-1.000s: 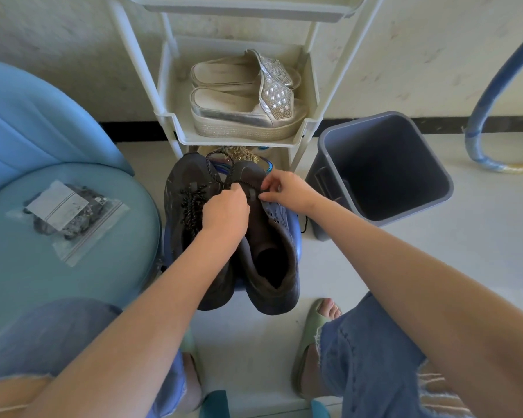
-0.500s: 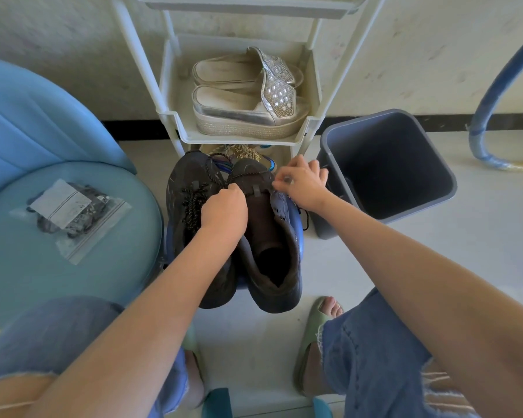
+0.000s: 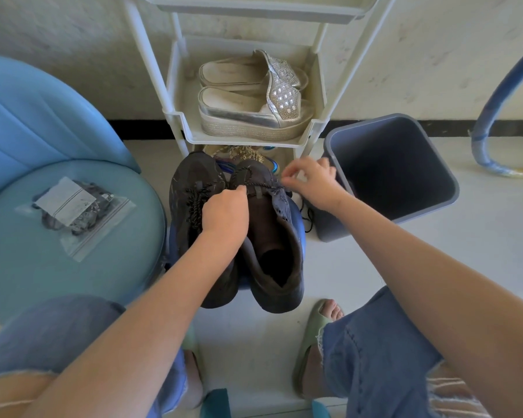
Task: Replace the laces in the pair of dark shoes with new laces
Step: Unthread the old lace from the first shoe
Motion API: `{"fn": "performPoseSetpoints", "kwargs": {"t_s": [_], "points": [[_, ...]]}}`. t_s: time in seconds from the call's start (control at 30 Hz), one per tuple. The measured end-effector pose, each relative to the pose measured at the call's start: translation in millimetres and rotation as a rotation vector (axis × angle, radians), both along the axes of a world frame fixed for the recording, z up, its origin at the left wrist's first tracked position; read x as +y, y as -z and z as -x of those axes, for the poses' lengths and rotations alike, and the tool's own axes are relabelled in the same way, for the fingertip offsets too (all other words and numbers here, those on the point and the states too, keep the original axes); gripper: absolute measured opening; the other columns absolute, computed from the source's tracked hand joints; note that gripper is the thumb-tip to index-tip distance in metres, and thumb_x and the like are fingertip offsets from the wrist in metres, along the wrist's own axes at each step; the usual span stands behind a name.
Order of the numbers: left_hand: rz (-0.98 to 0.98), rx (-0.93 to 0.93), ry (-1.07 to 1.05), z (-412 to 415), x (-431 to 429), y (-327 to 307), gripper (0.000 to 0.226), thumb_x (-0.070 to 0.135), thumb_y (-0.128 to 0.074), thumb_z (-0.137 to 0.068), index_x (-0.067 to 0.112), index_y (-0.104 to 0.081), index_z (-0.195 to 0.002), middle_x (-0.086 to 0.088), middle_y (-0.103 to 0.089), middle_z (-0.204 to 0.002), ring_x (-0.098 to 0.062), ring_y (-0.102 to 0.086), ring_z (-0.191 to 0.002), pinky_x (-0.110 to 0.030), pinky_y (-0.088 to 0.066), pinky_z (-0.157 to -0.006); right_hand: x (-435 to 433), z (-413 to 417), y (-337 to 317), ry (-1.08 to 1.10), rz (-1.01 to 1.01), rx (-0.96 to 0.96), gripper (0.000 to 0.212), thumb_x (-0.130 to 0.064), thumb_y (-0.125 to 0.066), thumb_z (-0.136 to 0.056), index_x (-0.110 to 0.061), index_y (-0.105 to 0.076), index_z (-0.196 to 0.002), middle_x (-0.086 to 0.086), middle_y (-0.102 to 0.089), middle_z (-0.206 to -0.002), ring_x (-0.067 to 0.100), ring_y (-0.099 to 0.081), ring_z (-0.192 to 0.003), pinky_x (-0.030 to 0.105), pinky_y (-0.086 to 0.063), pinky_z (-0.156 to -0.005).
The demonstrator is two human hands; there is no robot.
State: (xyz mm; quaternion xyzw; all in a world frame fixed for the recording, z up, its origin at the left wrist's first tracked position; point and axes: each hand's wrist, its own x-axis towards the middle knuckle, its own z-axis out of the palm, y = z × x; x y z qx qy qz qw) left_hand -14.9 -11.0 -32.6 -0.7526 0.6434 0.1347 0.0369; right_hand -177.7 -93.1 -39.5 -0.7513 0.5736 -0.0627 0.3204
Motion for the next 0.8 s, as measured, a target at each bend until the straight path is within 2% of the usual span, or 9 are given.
{"fn": "performPoseSetpoints", "kwargs": {"t_s": [0.17, 0.27, 0.37, 0.43, 0.53, 0.6, 0.67, 0.73, 0.8], "points": [[0.020, -0.007, -0.003, 1, 0, 3, 0.022, -0.001, -0.040, -0.094, 0.005, -0.051, -0.112, -0.008, -0.049, -0.073, -0.026, -0.047, -0.067, -0.033, -0.030, -0.052, 6, -14, 14, -0.106, -0.086, 0.022, 0.012, -0.032, -0.055, -0.094, -0.024, -0.060, -0.102, -0.005, -0.056, -0.099, 0.024, -0.034, -0.112, 0.031, -0.017, -0.086], [0.015, -0.003, -0.008, 1, -1, 2, 0.021, 0.003, -0.040, -0.096, 0.005, -0.052, -0.113, -0.013, -0.062, -0.088, -0.032, -0.059, -0.079, -0.034, -0.031, -0.054, 5, -23, 17, -0.110, -0.151, 0.047, 0.018, -0.043, -0.058, -0.091, -0.026, -0.056, -0.095, -0.004, -0.060, -0.092, 0.021, -0.042, -0.106, 0.034, -0.019, -0.090], [0.000, -0.007, -0.002, 1, 0, 3, 0.023, 0.003, -0.039, -0.096, 0.004, -0.051, -0.117, -0.015, -0.064, -0.097, -0.034, -0.062, -0.088, -0.035, -0.035, -0.057, 1, -25, 17, -0.073, -0.182, 0.078, 0.019, -0.042, -0.061, -0.090, -0.026, -0.056, -0.081, -0.005, -0.062, -0.083, 0.020, -0.055, -0.100, 0.037, -0.020, -0.096], [-0.017, -0.017, -0.004, -1, -1, 3, 0.025, 0.002, -0.039, -0.096, 0.003, -0.050, -0.119, -0.017, -0.063, -0.100, -0.035, -0.062, -0.090, -0.035, -0.035, -0.059, -3, -20, 15, -0.070, -0.147, 0.084, 0.018, -0.040, -0.060, -0.091, -0.023, -0.059, -0.085, -0.007, -0.061, -0.081, 0.021, -0.052, -0.097, 0.034, -0.017, -0.092], [-0.039, -0.014, 0.004, -1, -1, 3, 0.031, -0.002, -0.039, -0.094, 0.004, -0.052, -0.121, -0.017, -0.063, -0.100, -0.036, -0.061, -0.091, -0.035, -0.036, -0.060, -7, -7, 8, -0.100, -0.077, 0.064, 0.015, -0.035, -0.060, -0.092, -0.022, -0.067, -0.091, -0.016, -0.053, -0.072, 0.018, -0.033, -0.090, 0.030, -0.011, -0.080], [-0.065, 0.004, 0.009, 0, -1, 2, 0.033, -0.005, -0.039, -0.092, 0.006, -0.058, -0.116, -0.013, -0.060, -0.089, -0.034, -0.060, -0.087, -0.036, -0.036, -0.060, -10, 4, 4, -0.120, -0.042, 0.085, 0.014, -0.031, -0.059, -0.094, -0.023, -0.069, -0.088, -0.020, -0.051, -0.073, 0.019, -0.033, -0.092, 0.032, -0.013, -0.084], [-0.091, 0.009, 0.004, -1, -2, 2, 0.036, -0.005, -0.038, -0.092, 0.009, -0.057, -0.119, -0.012, -0.057, -0.086, -0.034, -0.059, -0.086, -0.036, -0.036, -0.060, -12, 15, 2, -0.117, 0.077, 0.230, 0.017, -0.023, -0.053, -0.096, -0.021, -0.068, -0.089, -0.011, -0.060, -0.080, 0.022, -0.042, -0.095, 0.034, -0.016, -0.089], [-0.094, -0.008, -0.003, -2, -2, 1, 0.046, -0.001, -0.038, -0.094, 0.013, -0.041, -0.138, -0.015, -0.062, -0.100, -0.035, -0.060, -0.093, -0.036, -0.036, -0.061, -11, 24, 1, -0.034, 0.241, 0.426, 0.019, -0.011, -0.048, -0.095, -0.015, -0.066, -0.092, 0.003, -0.065, -0.088, 0.026, -0.047, -0.093, 0.036, -0.021, -0.090], [-0.087, -0.012, -0.009, -1, -2, 0, 0.049, 0.001, -0.040, -0.095, 0.009, -0.032, -0.143, -0.017, -0.063, -0.106, -0.034, -0.060, -0.090, -0.036, -0.036, -0.058, -10, 28, 0, 0.039, 0.348, 0.593, 0.017, -0.007, -0.047, -0.093, -0.011, -0.064, -0.094, 0.009, -0.064, -0.086, 0.028, -0.050, -0.091, 0.038, -0.025, -0.091]]}}
